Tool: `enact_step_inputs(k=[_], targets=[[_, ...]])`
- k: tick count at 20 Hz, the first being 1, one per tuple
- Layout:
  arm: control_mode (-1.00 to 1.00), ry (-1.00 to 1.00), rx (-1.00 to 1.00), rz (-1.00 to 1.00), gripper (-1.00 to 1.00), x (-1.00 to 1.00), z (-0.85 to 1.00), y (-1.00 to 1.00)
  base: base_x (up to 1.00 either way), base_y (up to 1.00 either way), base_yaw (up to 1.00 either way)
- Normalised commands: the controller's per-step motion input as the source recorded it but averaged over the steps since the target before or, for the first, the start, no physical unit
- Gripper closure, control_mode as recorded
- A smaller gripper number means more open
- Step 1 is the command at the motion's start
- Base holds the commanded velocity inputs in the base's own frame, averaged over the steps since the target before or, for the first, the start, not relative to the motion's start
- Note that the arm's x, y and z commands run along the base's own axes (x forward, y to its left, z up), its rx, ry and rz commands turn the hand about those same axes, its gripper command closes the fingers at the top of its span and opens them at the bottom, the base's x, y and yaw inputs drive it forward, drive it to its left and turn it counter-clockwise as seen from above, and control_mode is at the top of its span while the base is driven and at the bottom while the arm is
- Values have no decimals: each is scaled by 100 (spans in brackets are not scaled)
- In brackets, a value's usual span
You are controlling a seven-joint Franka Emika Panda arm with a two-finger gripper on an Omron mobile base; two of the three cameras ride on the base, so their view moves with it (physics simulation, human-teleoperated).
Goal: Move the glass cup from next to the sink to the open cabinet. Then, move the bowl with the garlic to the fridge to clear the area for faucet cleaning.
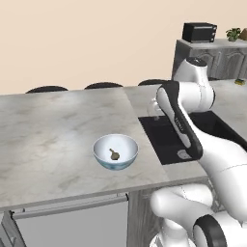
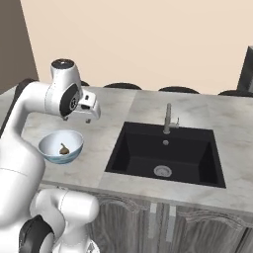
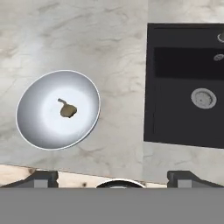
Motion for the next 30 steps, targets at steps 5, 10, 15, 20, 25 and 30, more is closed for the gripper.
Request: enact_step_inputs(k=[5,10,15,20,25,30], targets=[[-100,5,9,0,-100,70,-65,49,0,0,0],[-100,21,6,0,-100,57,-88,55,0,0,0],[-100,18,1,0,-100,17,-66,19,0,0,0],[-100,1,3,0,-100,0,-38,-12,0,0,0],[-100,0,14,0,-100,8,-33,-2,0,0,0],[-100,0,10,0,-100,15,-47,2,0,0,0]])
